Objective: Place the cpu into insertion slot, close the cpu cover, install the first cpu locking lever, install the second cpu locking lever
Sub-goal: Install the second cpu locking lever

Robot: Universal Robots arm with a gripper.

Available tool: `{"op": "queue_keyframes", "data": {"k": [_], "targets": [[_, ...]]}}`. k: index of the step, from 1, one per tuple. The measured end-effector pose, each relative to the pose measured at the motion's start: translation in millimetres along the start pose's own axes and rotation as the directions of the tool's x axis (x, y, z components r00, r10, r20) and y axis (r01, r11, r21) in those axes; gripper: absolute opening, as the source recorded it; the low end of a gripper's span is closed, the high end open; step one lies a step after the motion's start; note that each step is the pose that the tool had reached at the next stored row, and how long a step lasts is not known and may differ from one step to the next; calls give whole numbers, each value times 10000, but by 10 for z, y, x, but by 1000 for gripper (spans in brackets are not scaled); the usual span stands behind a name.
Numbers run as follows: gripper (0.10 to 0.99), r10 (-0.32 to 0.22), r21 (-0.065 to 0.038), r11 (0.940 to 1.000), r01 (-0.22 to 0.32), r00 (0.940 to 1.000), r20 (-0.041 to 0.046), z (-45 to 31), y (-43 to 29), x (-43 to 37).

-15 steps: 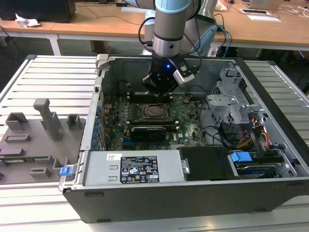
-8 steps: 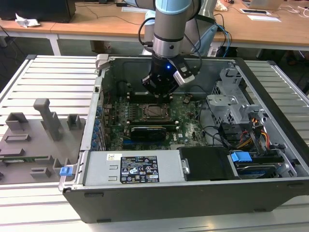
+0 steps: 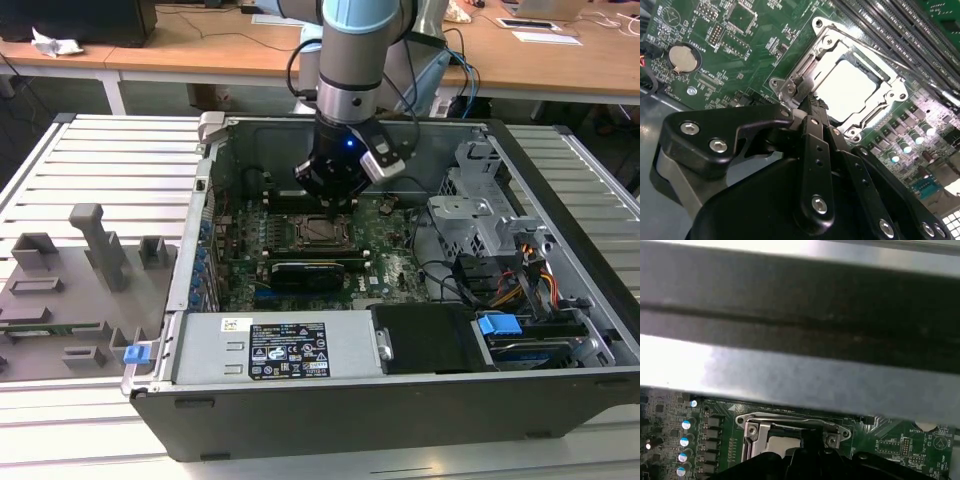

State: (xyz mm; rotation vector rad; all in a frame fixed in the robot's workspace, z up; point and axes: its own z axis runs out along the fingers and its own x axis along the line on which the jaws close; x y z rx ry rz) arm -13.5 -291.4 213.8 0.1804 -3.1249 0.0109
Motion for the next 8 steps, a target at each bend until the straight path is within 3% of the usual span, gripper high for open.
{"op": "queue_keyframes", "data": {"k": [4,8], "targets": [[106,2,-9,10000,-2,10000,0,-17,-16,3],[106,0,-11,10000,0,10000,1,-141,-17,4]]}}
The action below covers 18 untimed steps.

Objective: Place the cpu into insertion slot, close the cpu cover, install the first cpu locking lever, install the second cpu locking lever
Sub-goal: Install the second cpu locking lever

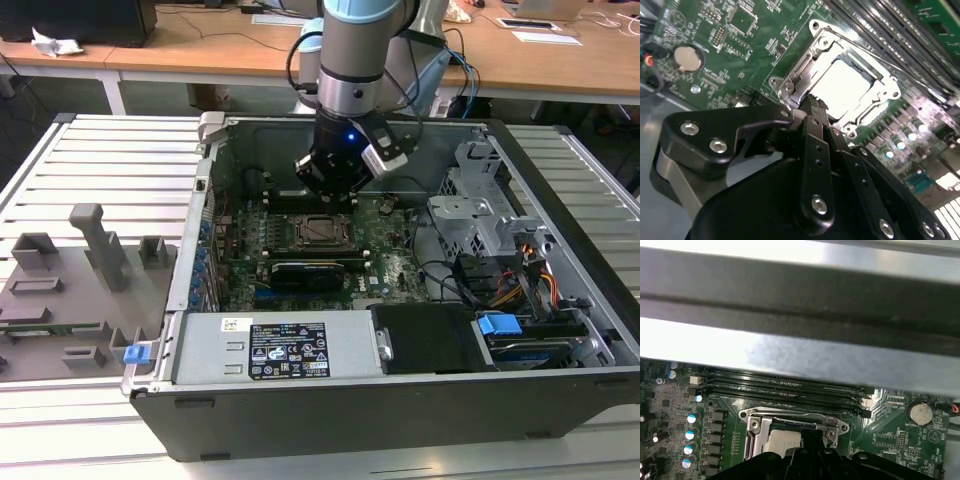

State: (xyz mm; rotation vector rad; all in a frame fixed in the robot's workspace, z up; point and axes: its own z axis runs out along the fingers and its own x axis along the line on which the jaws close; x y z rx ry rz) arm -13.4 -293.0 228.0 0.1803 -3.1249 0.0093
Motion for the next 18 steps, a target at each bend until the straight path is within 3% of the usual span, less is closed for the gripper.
{"op": "queue_keyframes", "data": {"k": [3,6,7,18], "targets": [[106,-2,1,10000,2,10000,-1,-76,-1,1],[106,0,0,10000,0,10000,0,-78,-34,6],[106,1,1,10000,-1,10000,0,-78,-89,12],[106,-1,-1,10000,1,10000,-1,-71,-373,45]]}}
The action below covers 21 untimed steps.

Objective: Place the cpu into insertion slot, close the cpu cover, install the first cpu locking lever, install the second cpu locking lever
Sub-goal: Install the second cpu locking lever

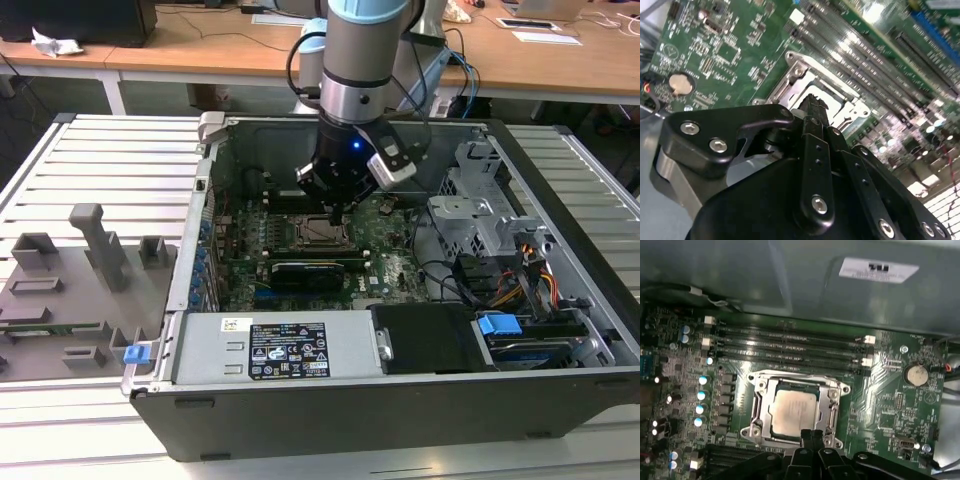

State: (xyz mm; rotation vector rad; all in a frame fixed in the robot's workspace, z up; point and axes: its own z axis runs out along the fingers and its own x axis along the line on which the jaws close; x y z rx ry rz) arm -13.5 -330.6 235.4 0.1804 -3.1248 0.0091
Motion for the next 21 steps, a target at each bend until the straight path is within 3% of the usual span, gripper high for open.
{"op": "queue_keyframes", "data": {"k": [6,9,15,18,20,21], "targets": [[106,1,1,10000,-1,10000,-1,5,-116,14],[106,0,3,10000,0,10000,-1,7,-218,26],[106,1,-1,10000,-1,10000,-1,30,-233,282],[106,-1,-4,10000,1,10000,-1,42,-263,324],[106,-1,-84,10000,1,10000,9,55,-281,332],[106,-3,-225,9997,3,10000,25,60,-293,341]]}}
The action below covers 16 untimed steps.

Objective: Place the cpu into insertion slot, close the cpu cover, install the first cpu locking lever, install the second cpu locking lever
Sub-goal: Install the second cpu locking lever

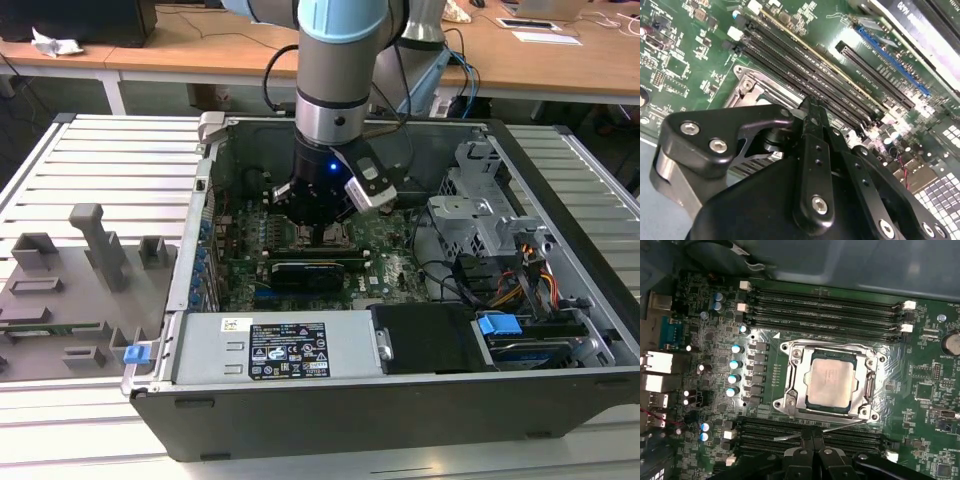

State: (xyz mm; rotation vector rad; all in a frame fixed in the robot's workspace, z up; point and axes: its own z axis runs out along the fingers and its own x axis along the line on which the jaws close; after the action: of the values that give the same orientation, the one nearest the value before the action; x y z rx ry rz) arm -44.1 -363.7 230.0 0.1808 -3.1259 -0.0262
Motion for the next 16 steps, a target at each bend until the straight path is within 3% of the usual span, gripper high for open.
{"op": "queue_keyframes", "data": {"k": [3,11,16], "targets": [[106,-2,-278,9996,3,10000,32,4,-22,50],[106,-2,-356,9994,4,10000,41,103,-36,129],[106,-3,-783,9969,11,10000,98,121,-96,192]]}}
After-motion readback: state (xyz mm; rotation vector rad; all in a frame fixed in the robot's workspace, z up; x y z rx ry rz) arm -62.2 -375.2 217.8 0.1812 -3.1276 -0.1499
